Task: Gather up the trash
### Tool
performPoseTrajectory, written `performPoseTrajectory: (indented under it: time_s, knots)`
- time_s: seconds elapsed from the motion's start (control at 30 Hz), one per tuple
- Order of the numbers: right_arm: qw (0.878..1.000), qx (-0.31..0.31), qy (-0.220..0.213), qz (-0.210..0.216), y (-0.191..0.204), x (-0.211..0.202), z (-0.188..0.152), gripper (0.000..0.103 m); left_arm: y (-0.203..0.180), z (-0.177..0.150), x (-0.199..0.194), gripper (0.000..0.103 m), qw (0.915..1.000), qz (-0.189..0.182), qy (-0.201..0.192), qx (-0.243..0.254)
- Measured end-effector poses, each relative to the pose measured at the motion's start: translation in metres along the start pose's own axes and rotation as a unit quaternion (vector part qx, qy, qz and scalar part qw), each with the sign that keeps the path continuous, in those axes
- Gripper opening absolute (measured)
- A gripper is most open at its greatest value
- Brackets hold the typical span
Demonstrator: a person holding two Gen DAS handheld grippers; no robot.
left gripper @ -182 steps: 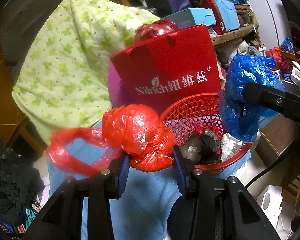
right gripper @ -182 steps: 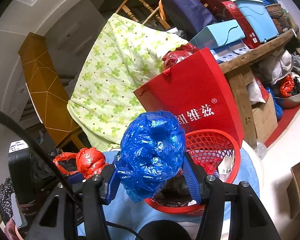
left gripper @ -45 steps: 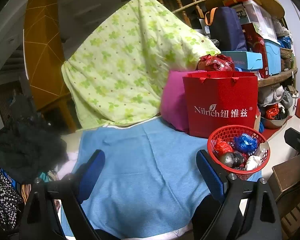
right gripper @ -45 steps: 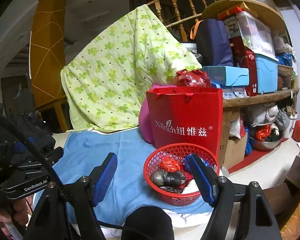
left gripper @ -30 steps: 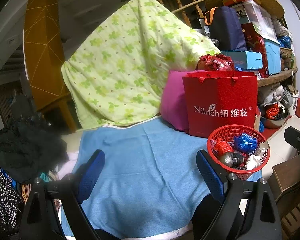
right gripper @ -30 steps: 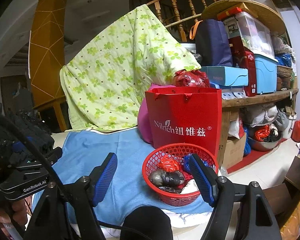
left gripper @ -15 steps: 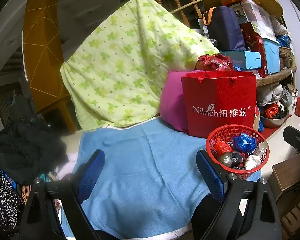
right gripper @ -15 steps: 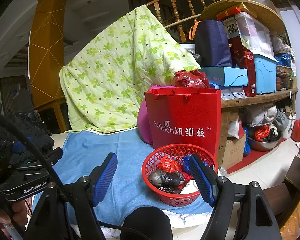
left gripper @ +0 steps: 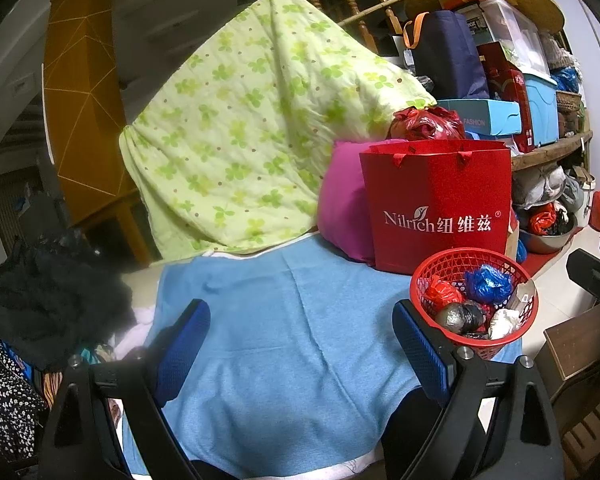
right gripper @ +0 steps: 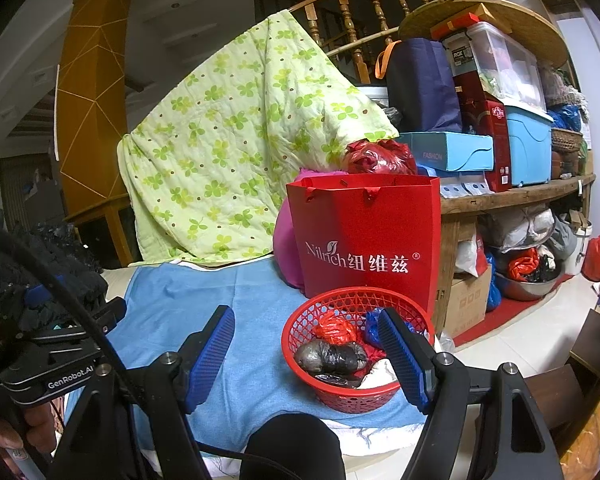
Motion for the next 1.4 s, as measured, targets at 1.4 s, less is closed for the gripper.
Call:
performPoseTrajectory:
  time_s: [1.4]
  knots:
    - [1.0, 0.012, -0.003, -0.011, -0.012, 0.007, -0.001, 0.077, -0.008, -0.004, 0.01, 0.092, 0.9999, -0.013, -0.002, 0.009]
Point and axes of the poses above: each gripper's, at about its wrist camera, not at the fingertips, and x roughly the way its jaws point, y to its left, z to its top, the point moved 7 cm from there along x, roughly the way its jaws point, and after that the axes turned 5 degrees about z, right-handed, at the moved point
